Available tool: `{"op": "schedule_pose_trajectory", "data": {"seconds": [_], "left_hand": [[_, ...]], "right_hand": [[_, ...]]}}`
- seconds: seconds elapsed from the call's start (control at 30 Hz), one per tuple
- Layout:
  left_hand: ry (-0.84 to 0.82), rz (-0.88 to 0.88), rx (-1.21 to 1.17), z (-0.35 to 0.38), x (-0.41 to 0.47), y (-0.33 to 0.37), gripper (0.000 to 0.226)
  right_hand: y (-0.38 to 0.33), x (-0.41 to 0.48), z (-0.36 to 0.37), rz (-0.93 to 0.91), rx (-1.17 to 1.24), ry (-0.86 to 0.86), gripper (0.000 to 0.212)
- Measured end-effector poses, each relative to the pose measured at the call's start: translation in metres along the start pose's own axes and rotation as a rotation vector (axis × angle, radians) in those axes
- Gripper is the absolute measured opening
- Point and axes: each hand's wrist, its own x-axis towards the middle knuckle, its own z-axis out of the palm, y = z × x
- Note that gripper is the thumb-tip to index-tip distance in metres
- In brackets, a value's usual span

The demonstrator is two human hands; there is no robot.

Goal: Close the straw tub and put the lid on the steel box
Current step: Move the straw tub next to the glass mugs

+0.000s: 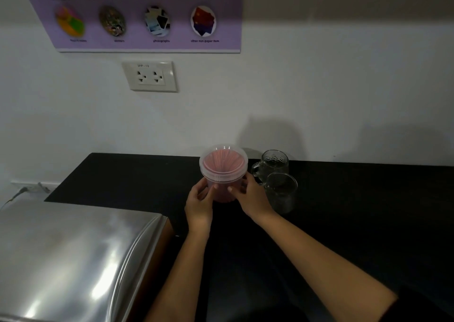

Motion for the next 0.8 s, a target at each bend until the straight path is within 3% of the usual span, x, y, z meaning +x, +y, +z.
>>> {"op": "schedule_pose_trajectory", "data": {"seconds": [0.8], "left_hand": [[-0.027, 0.024, -0.035, 0.009, 0.016, -0.002, 0.044]], "right_hand": [[-0.001, 0.017, -0.001, 0.011, -0.03, 0.018, 0.054]]}}
